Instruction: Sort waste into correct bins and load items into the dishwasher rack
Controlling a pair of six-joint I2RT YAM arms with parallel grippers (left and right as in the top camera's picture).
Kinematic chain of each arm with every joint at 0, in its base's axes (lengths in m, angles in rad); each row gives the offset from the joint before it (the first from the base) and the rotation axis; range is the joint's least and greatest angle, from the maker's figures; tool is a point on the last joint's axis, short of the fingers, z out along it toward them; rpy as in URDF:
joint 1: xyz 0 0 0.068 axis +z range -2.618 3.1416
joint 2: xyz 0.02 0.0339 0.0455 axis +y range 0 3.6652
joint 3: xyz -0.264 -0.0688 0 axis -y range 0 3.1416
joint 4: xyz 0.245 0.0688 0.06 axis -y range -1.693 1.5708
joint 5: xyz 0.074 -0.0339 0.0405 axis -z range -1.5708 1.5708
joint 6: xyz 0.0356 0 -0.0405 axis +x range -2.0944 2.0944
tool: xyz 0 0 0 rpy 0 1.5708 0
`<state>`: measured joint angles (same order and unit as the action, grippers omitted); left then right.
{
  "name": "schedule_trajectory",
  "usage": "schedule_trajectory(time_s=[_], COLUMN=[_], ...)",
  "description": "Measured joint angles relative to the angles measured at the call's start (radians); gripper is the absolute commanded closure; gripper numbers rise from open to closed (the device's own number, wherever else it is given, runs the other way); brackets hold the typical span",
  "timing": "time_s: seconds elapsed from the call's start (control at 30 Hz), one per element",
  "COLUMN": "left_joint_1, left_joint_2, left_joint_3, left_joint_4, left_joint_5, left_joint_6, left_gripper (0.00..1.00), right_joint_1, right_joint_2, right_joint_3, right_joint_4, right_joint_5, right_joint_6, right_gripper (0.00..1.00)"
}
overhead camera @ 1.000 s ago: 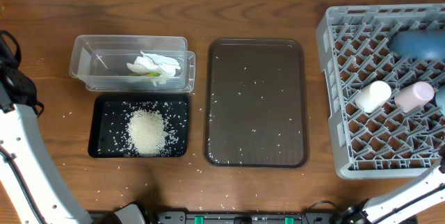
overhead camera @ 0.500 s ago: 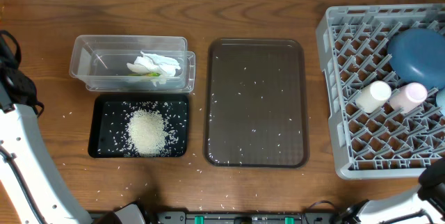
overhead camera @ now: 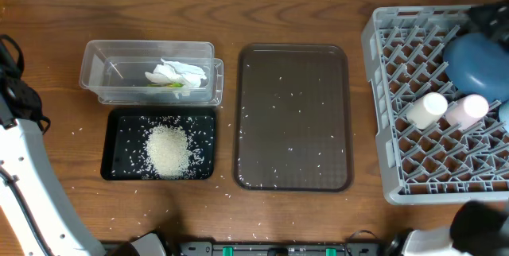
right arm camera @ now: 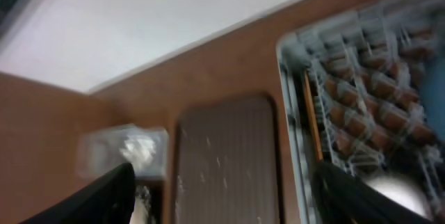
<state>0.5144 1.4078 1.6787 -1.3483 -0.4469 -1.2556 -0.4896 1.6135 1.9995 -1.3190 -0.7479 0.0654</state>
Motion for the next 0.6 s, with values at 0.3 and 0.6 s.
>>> schedule_trajectory(time_s=[0.3, 0.6], left_joint_1=[0.000, 0.000], left_joint_2=[0.000, 0.000], left_joint_3=[0.000, 0.000], left_joint_4=[-0.001, -0.001], left_joint_5=[0.000, 0.000], left_joint_6=[0.000, 0.000], left_gripper=[0.09, 0.09], right_joint_1=[0.162, 0.253], right_joint_2=[-0.188, -0.465], right_joint_3=[-0.035, -0.439], right_joint_4=[-0.260, -0.152], right_joint_5=[0.230, 0.256], right_joint_6=[-0.025, -0.046], right_gripper=[0.19, 0.01])
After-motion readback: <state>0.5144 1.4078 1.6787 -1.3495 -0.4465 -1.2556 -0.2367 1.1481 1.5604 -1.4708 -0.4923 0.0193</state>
